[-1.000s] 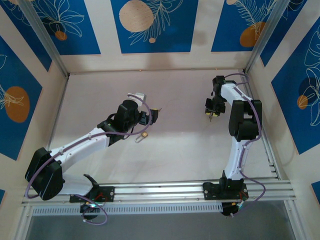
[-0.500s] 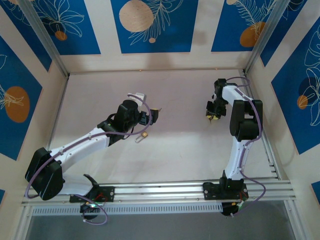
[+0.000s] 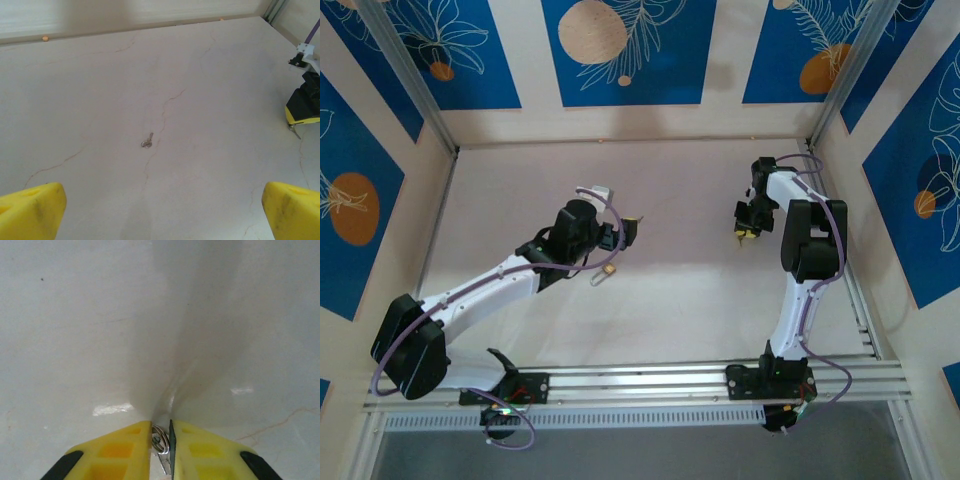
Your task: Unlock with the key
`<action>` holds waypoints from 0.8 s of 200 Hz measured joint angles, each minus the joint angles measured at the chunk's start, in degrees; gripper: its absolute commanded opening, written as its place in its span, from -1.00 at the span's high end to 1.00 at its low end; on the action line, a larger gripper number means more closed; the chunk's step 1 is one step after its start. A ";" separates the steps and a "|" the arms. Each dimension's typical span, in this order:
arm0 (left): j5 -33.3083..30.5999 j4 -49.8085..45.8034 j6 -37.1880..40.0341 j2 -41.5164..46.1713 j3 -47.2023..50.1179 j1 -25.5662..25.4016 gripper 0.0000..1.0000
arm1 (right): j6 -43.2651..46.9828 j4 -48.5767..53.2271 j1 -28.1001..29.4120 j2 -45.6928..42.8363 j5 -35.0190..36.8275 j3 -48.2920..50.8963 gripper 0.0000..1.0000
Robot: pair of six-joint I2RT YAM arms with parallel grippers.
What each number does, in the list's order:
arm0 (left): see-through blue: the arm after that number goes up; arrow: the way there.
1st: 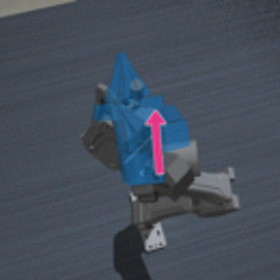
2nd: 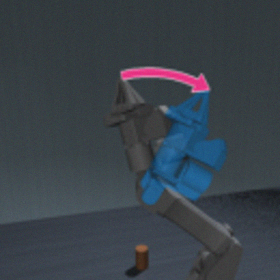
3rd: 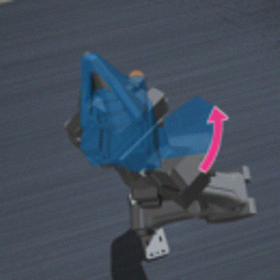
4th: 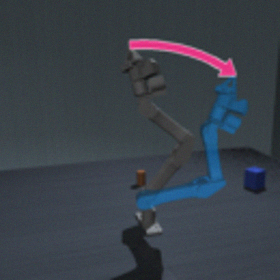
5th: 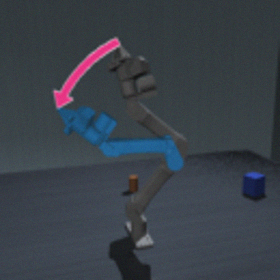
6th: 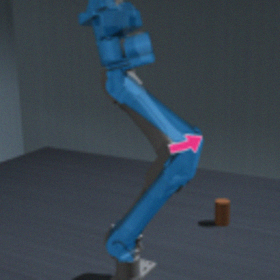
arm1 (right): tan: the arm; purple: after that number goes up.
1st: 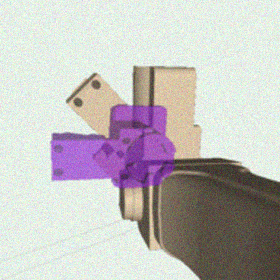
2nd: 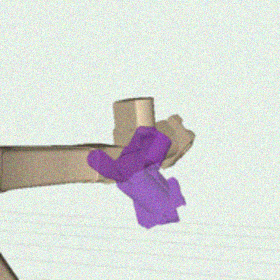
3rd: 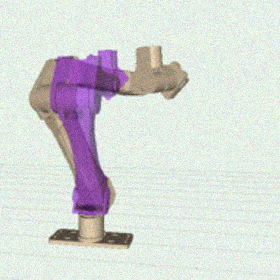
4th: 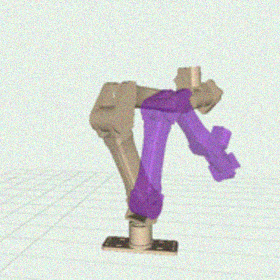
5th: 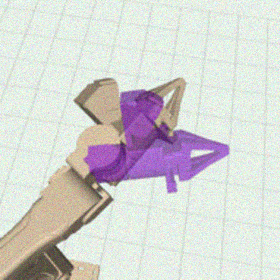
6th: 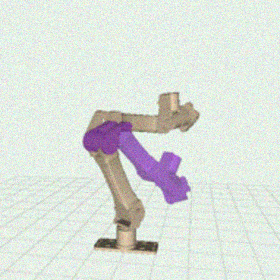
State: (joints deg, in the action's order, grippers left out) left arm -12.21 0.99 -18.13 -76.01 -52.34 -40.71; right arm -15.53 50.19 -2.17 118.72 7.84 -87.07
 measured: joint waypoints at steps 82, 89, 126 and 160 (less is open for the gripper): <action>0.02 0.00 0.00 0.00 0.00 0.00 -1.00 | 0.00 -0.11 -0.15 -0.55 -0.81 0.09 0.90; 0.02 0.00 0.02 0.00 0.00 0.00 -1.00 | 0.04 -0.09 -0.15 -0.66 -0.76 0.22 0.92; 0.00 0.00 0.02 -0.22 0.00 0.00 -1.00 | -0.24 -0.04 0.57 -2.60 -0.39 0.79 0.96; 0.02 0.02 0.37 -0.35 0.00 0.00 -1.00 | -0.90 0.00 2.80 -7.26 0.09 1.44 0.97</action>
State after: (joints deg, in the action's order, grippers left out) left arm -12.19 1.02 -17.76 -76.36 -52.34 -40.71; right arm -16.43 50.19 0.62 111.46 7.92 -85.62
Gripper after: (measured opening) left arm 0.998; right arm 0.064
